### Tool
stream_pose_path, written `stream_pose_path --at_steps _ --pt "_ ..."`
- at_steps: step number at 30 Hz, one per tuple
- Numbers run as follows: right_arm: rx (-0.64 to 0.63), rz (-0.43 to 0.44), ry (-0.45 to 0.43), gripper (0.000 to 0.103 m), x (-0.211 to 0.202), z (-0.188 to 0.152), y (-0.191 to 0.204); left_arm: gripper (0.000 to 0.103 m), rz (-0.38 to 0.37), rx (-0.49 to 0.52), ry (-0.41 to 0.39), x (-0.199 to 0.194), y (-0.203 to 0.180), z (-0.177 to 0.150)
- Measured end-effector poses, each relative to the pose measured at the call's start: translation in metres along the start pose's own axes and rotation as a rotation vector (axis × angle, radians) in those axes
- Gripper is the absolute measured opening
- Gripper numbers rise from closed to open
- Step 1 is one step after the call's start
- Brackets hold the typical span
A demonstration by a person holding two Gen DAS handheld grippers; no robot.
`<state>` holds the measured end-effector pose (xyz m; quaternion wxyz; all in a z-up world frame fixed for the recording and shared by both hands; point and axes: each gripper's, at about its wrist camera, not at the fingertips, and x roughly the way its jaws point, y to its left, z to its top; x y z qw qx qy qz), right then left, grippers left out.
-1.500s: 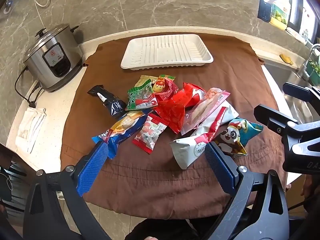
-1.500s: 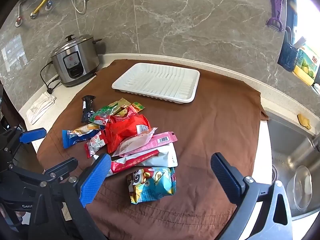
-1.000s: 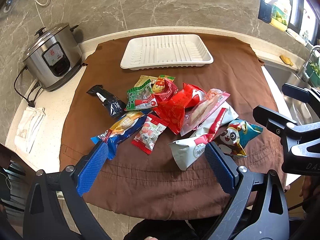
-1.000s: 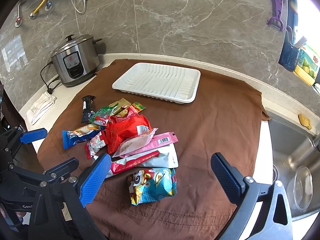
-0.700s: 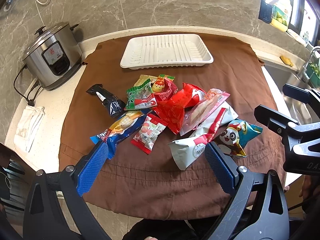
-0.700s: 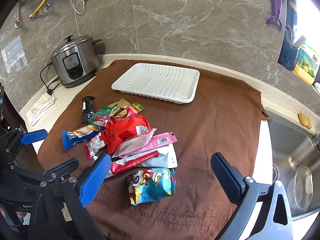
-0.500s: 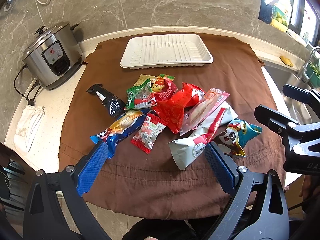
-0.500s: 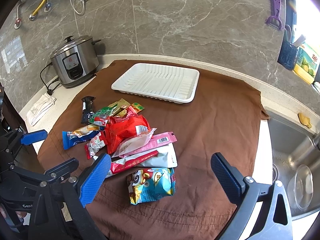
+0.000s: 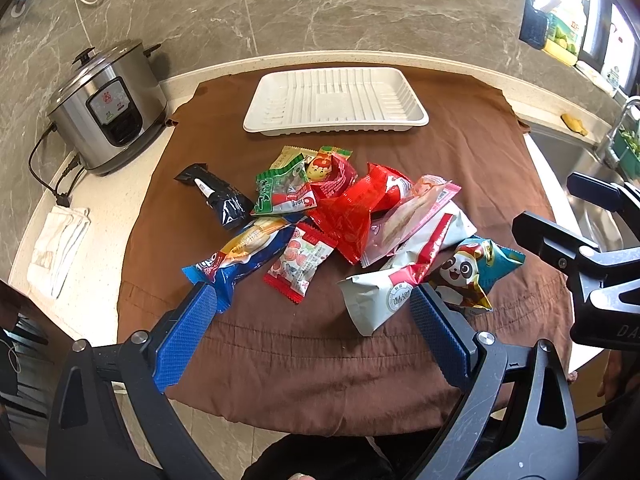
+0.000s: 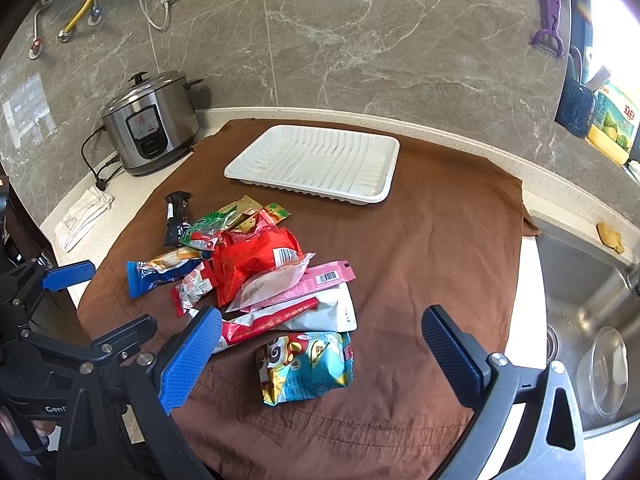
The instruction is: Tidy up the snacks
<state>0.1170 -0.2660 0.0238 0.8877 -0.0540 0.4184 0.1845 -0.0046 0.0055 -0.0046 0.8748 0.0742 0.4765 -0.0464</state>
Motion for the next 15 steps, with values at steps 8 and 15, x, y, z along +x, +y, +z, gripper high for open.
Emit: stream_pose_path --at_steps 8,15 --pt "0.013 0.01 0.017 0.102 0.002 -0.006 0.001 0.098 0.009 -0.029 -0.06 0.003 0.009 -0.002" --pt "0.056 0.042 0.063 0.102 0.012 -0.013 -0.005 0.098 0.066 -0.035 -0.052 0.009 0.027 -0.006"
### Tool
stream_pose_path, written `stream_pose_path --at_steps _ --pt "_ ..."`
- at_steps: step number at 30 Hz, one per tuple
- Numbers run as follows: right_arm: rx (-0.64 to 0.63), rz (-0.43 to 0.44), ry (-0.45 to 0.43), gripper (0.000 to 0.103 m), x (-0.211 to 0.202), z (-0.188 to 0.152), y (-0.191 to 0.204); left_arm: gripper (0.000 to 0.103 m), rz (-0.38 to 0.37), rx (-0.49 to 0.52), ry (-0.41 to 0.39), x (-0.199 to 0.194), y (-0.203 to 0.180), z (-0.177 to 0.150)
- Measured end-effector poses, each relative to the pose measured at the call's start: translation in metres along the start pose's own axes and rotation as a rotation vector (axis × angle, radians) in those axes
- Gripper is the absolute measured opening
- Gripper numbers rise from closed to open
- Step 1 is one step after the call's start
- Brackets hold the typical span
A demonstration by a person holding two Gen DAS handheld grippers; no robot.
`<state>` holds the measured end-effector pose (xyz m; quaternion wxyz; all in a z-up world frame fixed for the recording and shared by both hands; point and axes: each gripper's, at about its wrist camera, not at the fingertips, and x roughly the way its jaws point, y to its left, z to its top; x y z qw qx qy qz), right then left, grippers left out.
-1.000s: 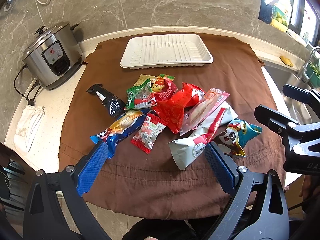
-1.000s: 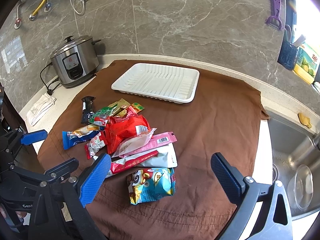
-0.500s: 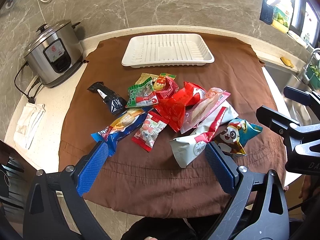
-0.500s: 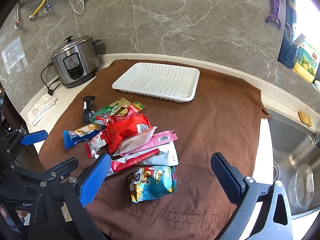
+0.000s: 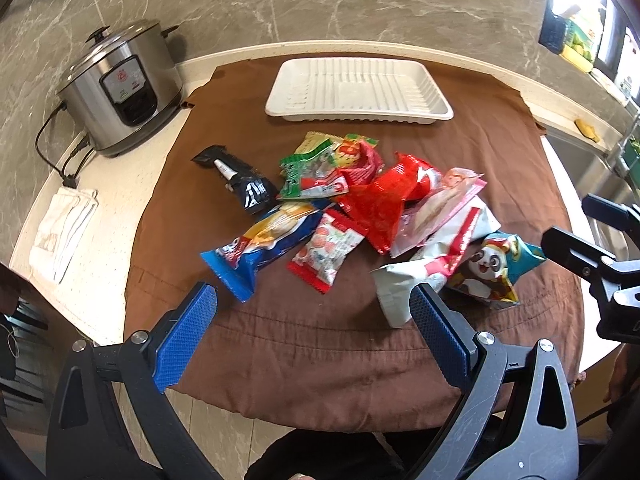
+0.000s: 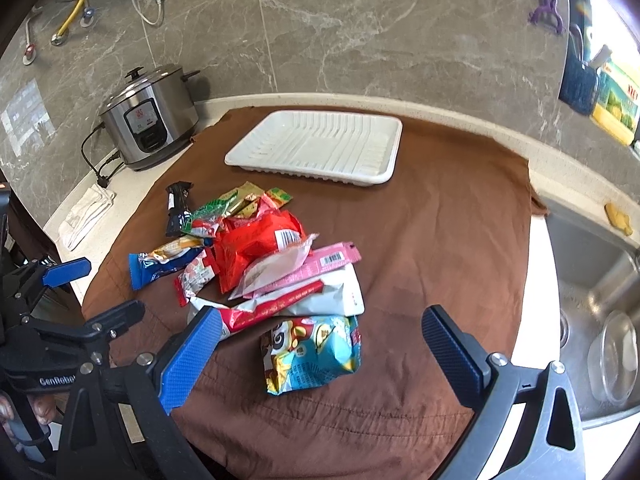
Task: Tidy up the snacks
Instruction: 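Grasp the black snack bar with the left tool while the right tool grasps the blue panda packet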
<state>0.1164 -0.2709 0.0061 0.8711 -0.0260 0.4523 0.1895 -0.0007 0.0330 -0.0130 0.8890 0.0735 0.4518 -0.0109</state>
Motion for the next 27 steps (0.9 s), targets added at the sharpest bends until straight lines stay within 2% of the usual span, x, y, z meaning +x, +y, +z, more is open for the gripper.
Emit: stream_pose_path --at_steps 8,15,27 --pt "0.136 0.057 0.109 0.102 0.019 -0.015 -0.019 0.098 -0.02 -0.051 0.062 0.013 0.024 -0.006" --pt "0.296 0.155 0.189 0.102 0.035 -0.024 -0.028 0.098 -0.027 -0.068 0.101 0.026 0.038 -0.005" --pt "0.617 0.218 0.288 0.102 0.073 -0.033 -0.04 0.098 -0.067 -0.073 0.108 0.063 0.08 0.03"
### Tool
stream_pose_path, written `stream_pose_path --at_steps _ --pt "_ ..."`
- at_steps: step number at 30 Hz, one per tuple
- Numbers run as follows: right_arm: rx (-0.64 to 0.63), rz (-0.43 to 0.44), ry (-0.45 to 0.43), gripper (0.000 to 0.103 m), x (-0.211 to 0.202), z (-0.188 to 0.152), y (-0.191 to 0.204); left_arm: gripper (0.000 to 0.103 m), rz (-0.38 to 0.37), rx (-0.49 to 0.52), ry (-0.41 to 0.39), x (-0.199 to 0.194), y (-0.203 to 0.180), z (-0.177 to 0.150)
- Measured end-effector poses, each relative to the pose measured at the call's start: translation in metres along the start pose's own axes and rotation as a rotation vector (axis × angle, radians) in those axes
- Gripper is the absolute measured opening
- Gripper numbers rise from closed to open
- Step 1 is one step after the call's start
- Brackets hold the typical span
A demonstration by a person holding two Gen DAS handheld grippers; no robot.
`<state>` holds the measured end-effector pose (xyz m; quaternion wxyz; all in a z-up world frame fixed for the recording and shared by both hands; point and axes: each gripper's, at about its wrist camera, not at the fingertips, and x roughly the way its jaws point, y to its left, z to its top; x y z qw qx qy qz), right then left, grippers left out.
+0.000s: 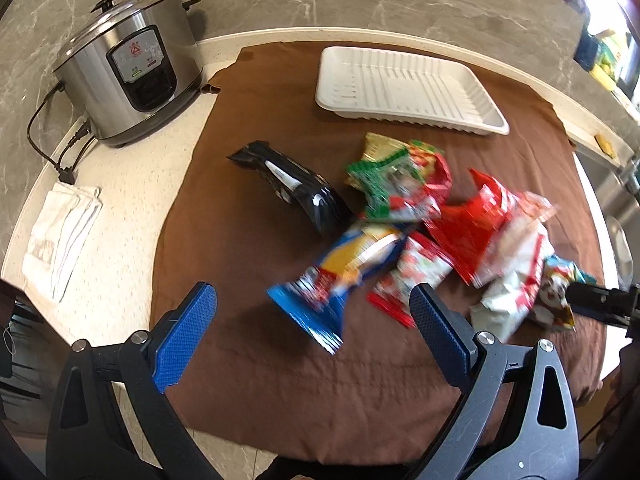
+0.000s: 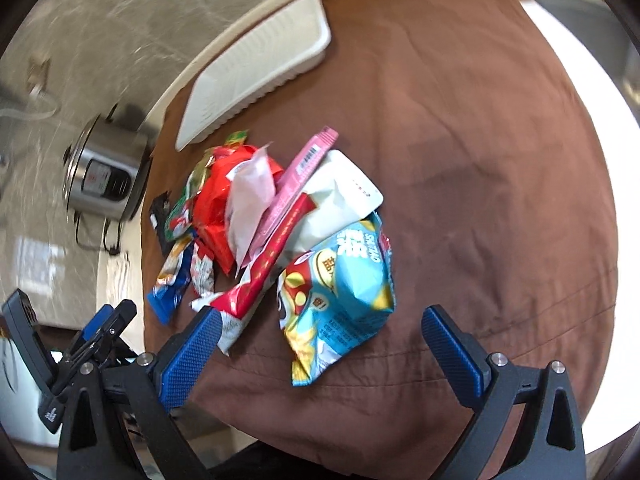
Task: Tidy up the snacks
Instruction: 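Grasp the black snack bar with the left tool while the right tool grasps the blue panda packet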
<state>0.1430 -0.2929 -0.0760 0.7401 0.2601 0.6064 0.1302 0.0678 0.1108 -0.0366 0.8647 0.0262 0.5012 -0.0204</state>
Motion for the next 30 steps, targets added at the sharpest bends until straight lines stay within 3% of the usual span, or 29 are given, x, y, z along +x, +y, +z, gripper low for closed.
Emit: stream_pose_path --at_steps 8,20,24,27,30 --pt "0.145 -0.004 -0.005 0.103 0.011 0.005 -0.009 0.098 -0.031 -0.094 0.036 0.04 0.042 0.051" --pt "0.196 -0.053 -0.019 0.103 0.016 0.014 -0.007 0.097 -0.101 -0.273 0.145 0.106 0.076 0.105" --pt "0.197 -0.069 -0.013 0.103 0.019 0.016 -0.005 0.097 -0.152 -0.369 0.18 0.122 0.084 0.107" --pt "0.194 -0.086 -0.009 0.103 0.023 0.02 0.002 0.097 -0.208 -0.471 0.25 0.145 0.091 0.105" --pt "0.198 -0.094 -0.007 0.103 0.024 0.022 0.004 0.1 -0.219 -0.518 0.219 0.152 0.094 0.107"
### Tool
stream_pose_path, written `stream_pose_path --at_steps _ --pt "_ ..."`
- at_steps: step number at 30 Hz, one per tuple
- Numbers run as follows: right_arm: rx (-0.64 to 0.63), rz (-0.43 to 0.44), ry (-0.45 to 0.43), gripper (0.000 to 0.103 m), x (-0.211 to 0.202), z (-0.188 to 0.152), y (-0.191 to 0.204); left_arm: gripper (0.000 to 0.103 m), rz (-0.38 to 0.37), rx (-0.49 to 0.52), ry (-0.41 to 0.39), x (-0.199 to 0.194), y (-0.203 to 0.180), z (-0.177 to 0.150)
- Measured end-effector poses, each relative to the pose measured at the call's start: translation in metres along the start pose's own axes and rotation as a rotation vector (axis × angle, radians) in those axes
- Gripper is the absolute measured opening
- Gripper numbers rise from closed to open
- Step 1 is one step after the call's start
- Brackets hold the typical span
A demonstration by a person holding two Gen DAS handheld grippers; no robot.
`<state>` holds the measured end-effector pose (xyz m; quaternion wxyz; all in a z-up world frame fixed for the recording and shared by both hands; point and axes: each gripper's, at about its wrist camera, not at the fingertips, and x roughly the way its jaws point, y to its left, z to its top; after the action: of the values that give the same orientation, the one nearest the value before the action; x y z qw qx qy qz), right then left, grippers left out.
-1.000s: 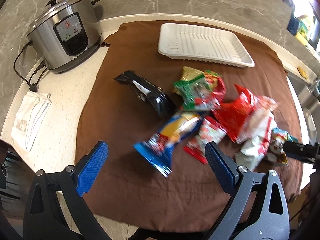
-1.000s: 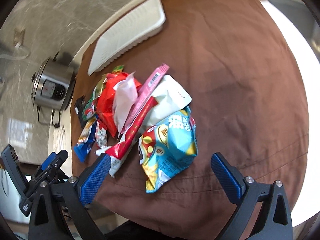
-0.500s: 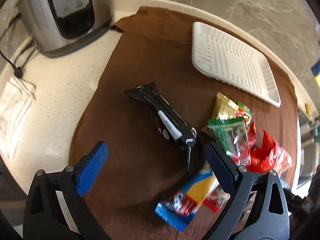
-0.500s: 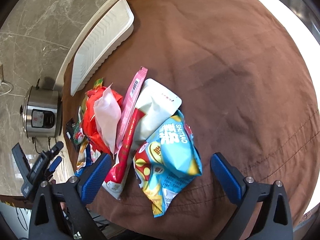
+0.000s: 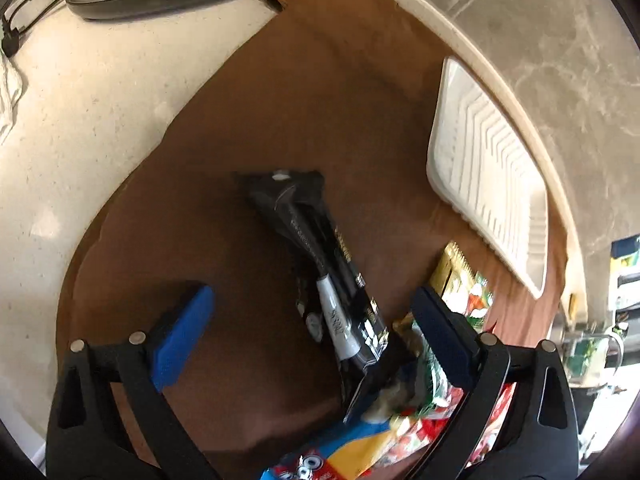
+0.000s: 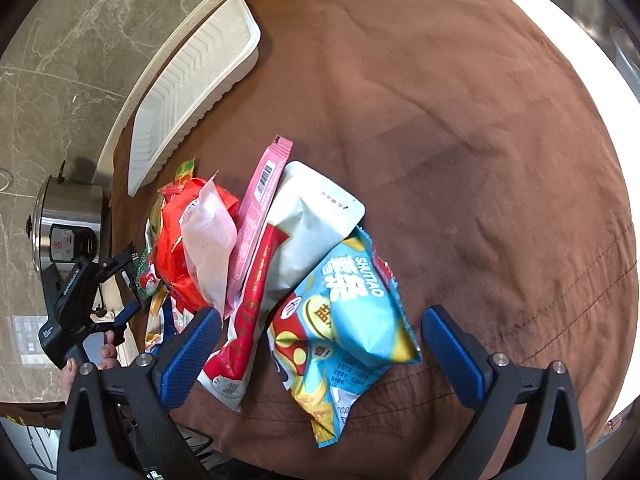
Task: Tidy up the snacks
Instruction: 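Grasp the black snack bar with the left tool while the right tool grasps the blue panda packet, then carry the black bar and blue panda packet into the white tray with both tools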
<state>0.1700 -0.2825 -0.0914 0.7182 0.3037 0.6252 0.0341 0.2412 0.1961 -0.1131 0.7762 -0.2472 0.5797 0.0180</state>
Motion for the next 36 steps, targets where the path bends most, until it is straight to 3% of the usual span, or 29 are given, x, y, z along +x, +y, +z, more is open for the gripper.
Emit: stream_pose_path --at_steps 5,11,19,26,29,31,33,36 --pt "0.023 0.011 0.003 0.103 0.0 0.003 -0.002 0.102 0.045 0.035 -0.004 0.011 -0.012 -0.001" --pt "0.027 0.01 0.013 0.103 0.001 0.005 -0.003 0.103 0.233 0.214 -0.023 0.033 -0.047 -0.022" --pt "0.001 -0.014 0.012 0.103 0.002 0.002 0.002 0.103 0.226 0.184 -0.036 0.042 -0.054 -0.025" --pt "0.001 -0.027 0.009 0.103 0.003 0.002 0.002 0.1 0.251 0.181 0.019 0.052 -0.064 -0.013" --pt "-0.002 -0.034 0.004 0.103 0.004 0.0 0.004 0.075 0.296 0.184 -0.008 0.049 -0.072 -0.011" --pt "-0.016 -0.047 0.002 0.102 0.004 -0.001 0.008 0.044 0.312 0.192 -0.03 0.047 -0.076 -0.012" --pt "-0.041 -0.084 -0.008 0.094 0.005 -0.005 0.013 0.031 0.307 0.196 -0.032 0.047 -0.079 -0.01" --pt "-0.052 -0.085 -0.033 0.071 0.002 -0.008 0.013 0.027 0.274 0.18 -0.032 0.046 -0.077 -0.009"
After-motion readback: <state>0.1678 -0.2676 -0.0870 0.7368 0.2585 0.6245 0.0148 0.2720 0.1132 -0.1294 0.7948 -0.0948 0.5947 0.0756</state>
